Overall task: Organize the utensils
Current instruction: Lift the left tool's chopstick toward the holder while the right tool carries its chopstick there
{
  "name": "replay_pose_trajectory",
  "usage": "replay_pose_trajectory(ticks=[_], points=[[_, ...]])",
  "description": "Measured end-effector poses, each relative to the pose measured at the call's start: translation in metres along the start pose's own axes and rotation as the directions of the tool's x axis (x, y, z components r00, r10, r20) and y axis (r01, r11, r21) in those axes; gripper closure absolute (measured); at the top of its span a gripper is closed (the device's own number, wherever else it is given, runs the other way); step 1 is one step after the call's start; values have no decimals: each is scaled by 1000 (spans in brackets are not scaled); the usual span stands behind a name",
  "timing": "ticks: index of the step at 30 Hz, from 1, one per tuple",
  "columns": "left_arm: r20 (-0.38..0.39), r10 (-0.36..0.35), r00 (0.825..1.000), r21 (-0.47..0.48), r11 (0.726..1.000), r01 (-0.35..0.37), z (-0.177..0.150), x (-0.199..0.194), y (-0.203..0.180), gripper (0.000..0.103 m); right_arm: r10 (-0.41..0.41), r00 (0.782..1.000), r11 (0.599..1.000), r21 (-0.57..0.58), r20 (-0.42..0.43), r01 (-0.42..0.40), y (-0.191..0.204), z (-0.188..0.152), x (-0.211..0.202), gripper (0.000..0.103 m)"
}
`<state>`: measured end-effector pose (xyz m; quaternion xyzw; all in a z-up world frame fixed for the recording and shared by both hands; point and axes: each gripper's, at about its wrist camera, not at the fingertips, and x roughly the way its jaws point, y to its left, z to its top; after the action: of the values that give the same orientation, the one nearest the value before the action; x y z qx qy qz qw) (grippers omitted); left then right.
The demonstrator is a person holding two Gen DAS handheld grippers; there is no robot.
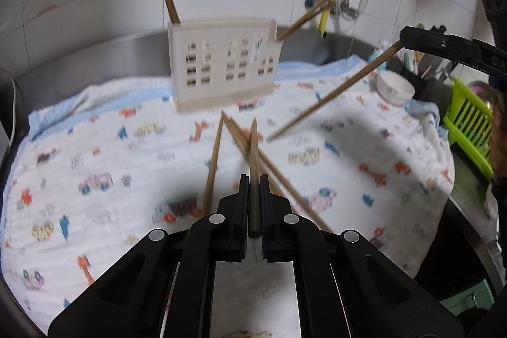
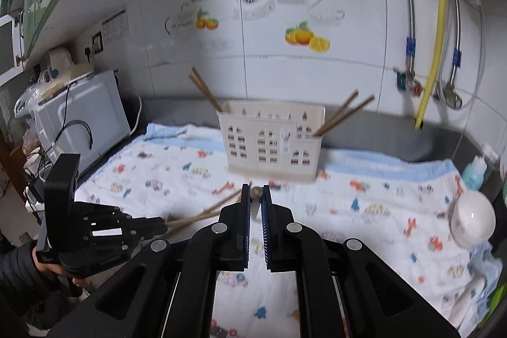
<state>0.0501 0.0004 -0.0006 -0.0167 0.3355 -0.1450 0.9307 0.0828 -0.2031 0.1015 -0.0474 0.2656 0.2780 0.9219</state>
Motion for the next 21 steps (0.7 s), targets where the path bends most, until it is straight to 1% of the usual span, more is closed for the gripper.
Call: replay_pose_trajectory(ticks=[7, 13, 17, 21], points=[[68, -23, 997, -7, 1000, 24, 28, -10, 1, 98, 10, 1000, 999, -36, 22, -10, -8, 40, 0, 96], [107, -29, 994, 19, 999, 27, 54, -16, 0, 98, 11, 999, 999, -54, 47, -9, -13, 71, -1, 96], [128, -31, 991, 43, 999, 25, 75, -20, -1, 98, 5, 997, 999, -47, 83, -1, -23, 105, -3, 96], [142, -32, 989, 58, 998, 24, 92, -21, 0, 98, -23, 992, 998, -48, 123, 29, -31, 138, -2, 96]])
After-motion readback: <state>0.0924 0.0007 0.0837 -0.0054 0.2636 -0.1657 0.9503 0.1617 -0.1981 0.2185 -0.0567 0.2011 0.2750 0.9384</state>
